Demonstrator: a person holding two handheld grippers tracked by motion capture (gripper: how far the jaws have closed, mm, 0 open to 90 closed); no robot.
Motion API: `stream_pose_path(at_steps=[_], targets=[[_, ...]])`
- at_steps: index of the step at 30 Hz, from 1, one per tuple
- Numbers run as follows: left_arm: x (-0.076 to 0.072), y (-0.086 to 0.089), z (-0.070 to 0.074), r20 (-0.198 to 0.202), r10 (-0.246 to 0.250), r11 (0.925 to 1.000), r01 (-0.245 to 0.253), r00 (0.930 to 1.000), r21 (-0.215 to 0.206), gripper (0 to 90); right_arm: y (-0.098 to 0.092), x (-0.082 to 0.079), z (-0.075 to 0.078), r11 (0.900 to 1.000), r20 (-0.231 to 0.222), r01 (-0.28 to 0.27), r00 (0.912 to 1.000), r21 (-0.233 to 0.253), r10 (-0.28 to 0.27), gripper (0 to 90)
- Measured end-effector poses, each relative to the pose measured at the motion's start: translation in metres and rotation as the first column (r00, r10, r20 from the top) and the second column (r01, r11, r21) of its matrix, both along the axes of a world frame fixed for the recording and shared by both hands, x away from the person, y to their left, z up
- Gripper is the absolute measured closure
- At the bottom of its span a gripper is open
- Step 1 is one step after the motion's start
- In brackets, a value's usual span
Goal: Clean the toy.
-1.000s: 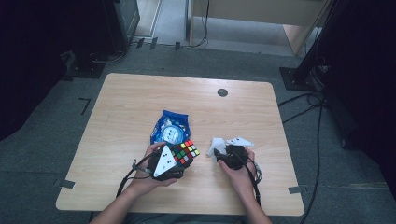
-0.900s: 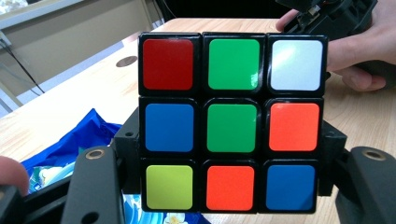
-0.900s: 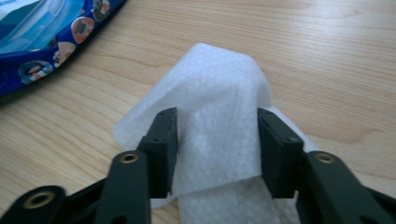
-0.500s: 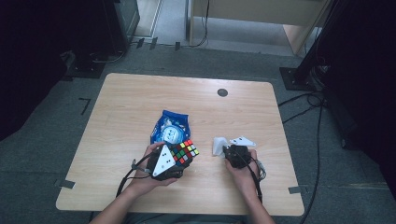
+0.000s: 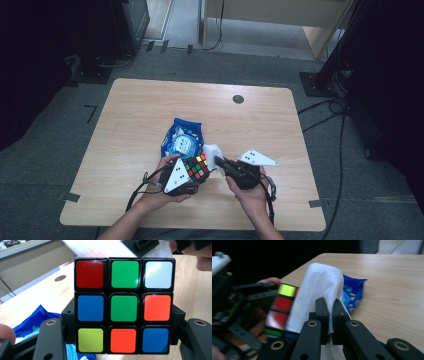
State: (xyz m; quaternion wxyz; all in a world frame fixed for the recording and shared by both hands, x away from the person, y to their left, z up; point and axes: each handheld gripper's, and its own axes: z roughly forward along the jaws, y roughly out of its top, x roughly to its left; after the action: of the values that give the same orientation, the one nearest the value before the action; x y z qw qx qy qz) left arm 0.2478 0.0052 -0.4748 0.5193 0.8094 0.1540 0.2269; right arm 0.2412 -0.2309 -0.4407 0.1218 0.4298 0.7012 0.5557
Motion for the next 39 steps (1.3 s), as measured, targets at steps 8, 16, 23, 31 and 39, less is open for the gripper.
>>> stream_pose_path(at_steps=[8, 16, 23, 31, 39], targets=[[0.0, -0.002, -0.003, -0.003, -0.009, 0.9998, 0.009, 1.0, 0.02, 33.7, 0.019, -0.012, 0.013, 0.988, -0.005, -0.134, 0.9908, 0.072, 0.135, 87.7], [-0.005, -0.002, 0.0, 0.03, -0.01, 0.9999, 0.01, 0.9995, 0.008, 33.7, 0.016, -0.01, 0.013, 0.991, -0.006, -0.104, 0.9944, 0.082, 0.105, 86.8], [-0.003, 0.002, 0.003, 0.03, -0.001, 0.9999, 0.001, 0.9996, -0.011, 33.7, -0.004, 0.002, 0.0, 0.997, -0.07, 0.006, 0.9976, 0.074, -0.001, 86.8], [-0.004, -0.003, -0.002, 0.016, -0.02, 0.9995, 0.019, 0.9997, 0.023, 33.8, 0.017, -0.013, 0.013, 0.991, -0.028, -0.097, 0.9946, 0.093, 0.1, 86.6], [-0.004, -0.002, 0.0, 0.018, -0.014, 0.9999, 0.014, 0.9997, 0.009, 33.8, 0.017, -0.013, 0.013, 0.988, -0.011, -0.115, 0.9932, 0.106, 0.116, 86.1]])
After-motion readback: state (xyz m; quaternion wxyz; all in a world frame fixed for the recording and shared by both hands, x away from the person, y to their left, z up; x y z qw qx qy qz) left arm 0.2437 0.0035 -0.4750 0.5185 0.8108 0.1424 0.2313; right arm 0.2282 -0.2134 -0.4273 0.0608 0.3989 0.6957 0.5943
